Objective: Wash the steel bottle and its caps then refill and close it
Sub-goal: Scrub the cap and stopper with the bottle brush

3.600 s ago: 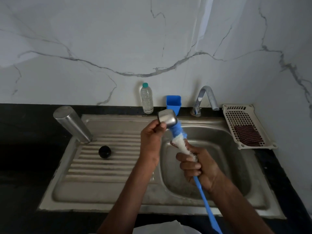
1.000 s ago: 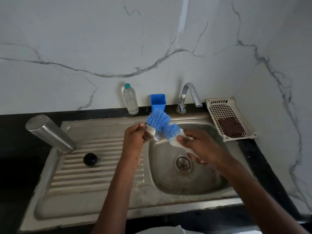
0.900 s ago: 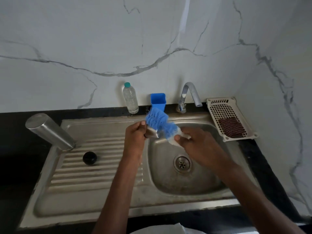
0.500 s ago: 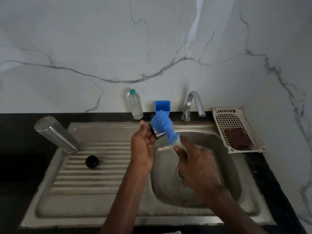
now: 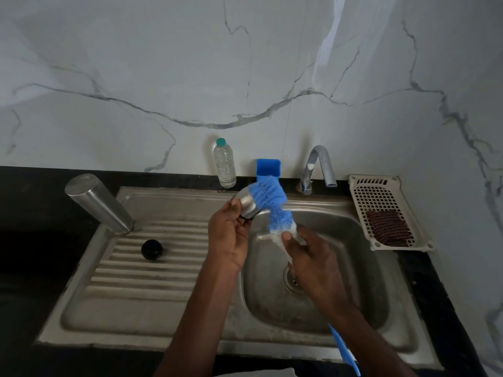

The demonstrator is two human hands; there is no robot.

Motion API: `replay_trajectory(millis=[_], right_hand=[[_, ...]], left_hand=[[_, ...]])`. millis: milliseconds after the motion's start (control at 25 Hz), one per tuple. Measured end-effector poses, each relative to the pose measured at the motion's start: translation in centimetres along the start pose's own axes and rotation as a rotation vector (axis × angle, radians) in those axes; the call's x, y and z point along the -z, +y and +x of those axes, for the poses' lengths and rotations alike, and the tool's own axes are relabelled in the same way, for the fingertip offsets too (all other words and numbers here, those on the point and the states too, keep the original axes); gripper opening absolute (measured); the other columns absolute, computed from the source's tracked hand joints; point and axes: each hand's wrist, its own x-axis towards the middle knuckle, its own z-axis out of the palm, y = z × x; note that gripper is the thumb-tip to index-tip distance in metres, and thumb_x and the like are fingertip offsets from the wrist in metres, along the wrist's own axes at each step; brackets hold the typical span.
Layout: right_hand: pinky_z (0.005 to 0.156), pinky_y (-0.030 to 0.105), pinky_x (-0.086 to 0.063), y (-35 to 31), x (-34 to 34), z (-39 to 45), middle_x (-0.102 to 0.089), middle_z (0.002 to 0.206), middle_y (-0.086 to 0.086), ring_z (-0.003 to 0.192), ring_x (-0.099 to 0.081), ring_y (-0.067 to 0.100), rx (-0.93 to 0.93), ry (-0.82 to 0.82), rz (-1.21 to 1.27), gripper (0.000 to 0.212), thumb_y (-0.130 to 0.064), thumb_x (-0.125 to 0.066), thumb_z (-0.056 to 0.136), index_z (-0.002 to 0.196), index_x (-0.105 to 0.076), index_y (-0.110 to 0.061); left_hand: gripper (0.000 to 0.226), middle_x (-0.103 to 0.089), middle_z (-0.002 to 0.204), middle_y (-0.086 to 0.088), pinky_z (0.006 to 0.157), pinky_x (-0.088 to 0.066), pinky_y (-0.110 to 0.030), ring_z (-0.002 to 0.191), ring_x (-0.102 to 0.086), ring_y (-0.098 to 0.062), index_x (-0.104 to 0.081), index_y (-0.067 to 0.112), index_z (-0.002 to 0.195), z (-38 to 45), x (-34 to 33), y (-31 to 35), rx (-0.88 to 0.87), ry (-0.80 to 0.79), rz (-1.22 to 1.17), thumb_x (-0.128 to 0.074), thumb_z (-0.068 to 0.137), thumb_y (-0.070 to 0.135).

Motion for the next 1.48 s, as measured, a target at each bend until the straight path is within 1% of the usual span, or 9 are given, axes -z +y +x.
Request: replay_trajectory(millis=[200,360,720,840,960,1160,1240,1400,1480], right_hand=[[0.057,0.029,-0.056,-0.4,0.8,0.5,-0.070,0.081,-0.006,0.064,-0.068,0.007,0.063,0.002,-0.110,0.022,-0.038,-0.058,0.103,0.123,-0.067,-0.034],[0.054,0.017,-0.048,-0.7,0.9,0.6,-0.069,0.084,-0.010,0.064,-0.065,0.000,0.139,-0.065,-0.199,0.025,-0.040,-0.057,0.103,0.127,-0.064,-0.037],[0.061,0.013,-0.045,-0.9,1.9,1.2,-0.071,0.089,-0.012,0.073,-0.064,-0.004,0.145,-0.022,-0.253,0.020,-0.043,-0.056,0.103,0.121,-0.065,-0.038],[0.058,0.014,-0.045,-1.6,2.4,2.0,-0.066,0.078,-0.015,0.069,-0.064,-0.002,0.176,-0.065,-0.337,0.018,-0.044,-0.055,0.103,0.118,-0.065,-0.039],[0.060,0.018,-0.045,-1.7,2.7,2.7,-0.068,0.088,-0.011,0.073,-0.065,0.001,0.146,-0.082,-0.335,0.023,-0.043,-0.052,0.104,0.118,-0.066,-0.030],[0.053,0.003,-0.041,-1.9,1.6,2.0,-0.063,0.081,-0.016,0.068,-0.063,-0.004,0.152,-0.142,-0.309,0.021,-0.041,-0.052,0.105,0.122,-0.063,-0.037],[0.056,0.009,-0.048,-1.6,1.5,2.0,-0.066,0.088,-0.013,0.068,-0.065,0.002,0.094,-0.125,-0.211,0.024,-0.043,-0.053,0.104,0.123,-0.065,-0.034],[0.062,0.022,-0.053,-0.9,0.5,1.6,-0.069,0.090,-0.015,0.073,-0.067,0.002,0.153,-0.161,-0.198,0.024,-0.048,-0.055,0.102,0.121,-0.066,-0.039],[0.074,0.034,-0.060,-0.7,0.4,2.2,-0.066,0.091,-0.016,0.082,-0.068,0.006,0.061,-0.104,-0.142,0.025,-0.049,-0.054,0.102,0.122,-0.066,-0.038]], left_hand=[[0.015,-0.078,0.099,-0.013,0.083,-0.064,-0.031,0.093,-0.076,-0.022,-0.069,-0.001,0.108,-0.5,-0.1,-0.2,-0.061,-0.043,0.064,-0.056,0.104,0.004],[0.018,-0.078,0.103,-0.013,0.081,-0.064,-0.030,0.096,-0.076,-0.023,-0.070,0.000,0.111,-0.5,-0.3,-0.8,-0.049,-0.053,0.120,-0.054,0.103,-0.002],[0.019,-0.074,0.098,-0.013,0.087,-0.059,-0.030,0.102,-0.071,-0.027,-0.069,-0.001,0.097,0.0,1.1,-0.9,-0.147,-0.090,0.305,-0.053,0.104,0.006],[0.017,-0.072,0.116,-0.016,0.087,-0.061,-0.037,0.109,-0.072,-0.029,-0.066,0.006,0.107,0.0,1.4,-0.3,-0.098,-0.123,0.311,-0.050,0.106,0.012],[0.019,-0.068,0.131,-0.021,0.100,-0.056,-0.056,0.117,-0.070,-0.038,-0.064,0.007,0.117,0.1,1.7,0.5,0.034,-0.197,0.147,-0.054,0.102,0.014],[0.067,-0.064,0.140,-0.021,0.106,-0.054,-0.050,0.123,-0.067,-0.034,-0.052,0.004,0.148,0.5,1.1,0.1,0.037,-0.158,-0.031,-0.070,0.093,0.038],[0.082,-0.059,0.146,-0.023,0.104,-0.056,-0.048,0.131,-0.062,-0.037,-0.044,0.003,0.154,0.8,1.5,0.1,-0.001,-0.180,-0.068,-0.074,0.087,0.039],[0.075,-0.054,0.151,-0.020,0.119,-0.040,-0.056,0.131,-0.059,-0.035,-0.047,0.004,0.153,1.0,2.6,-0.3,0.021,-0.211,-0.115,-0.074,0.086,0.024],[0.063,-0.054,0.153,-0.021,0.106,-0.054,-0.047,0.129,-0.062,-0.036,-0.058,0.011,0.142,0.6,2.5,-0.1,0.049,-0.208,-0.126,-0.076,0.083,0.026]])
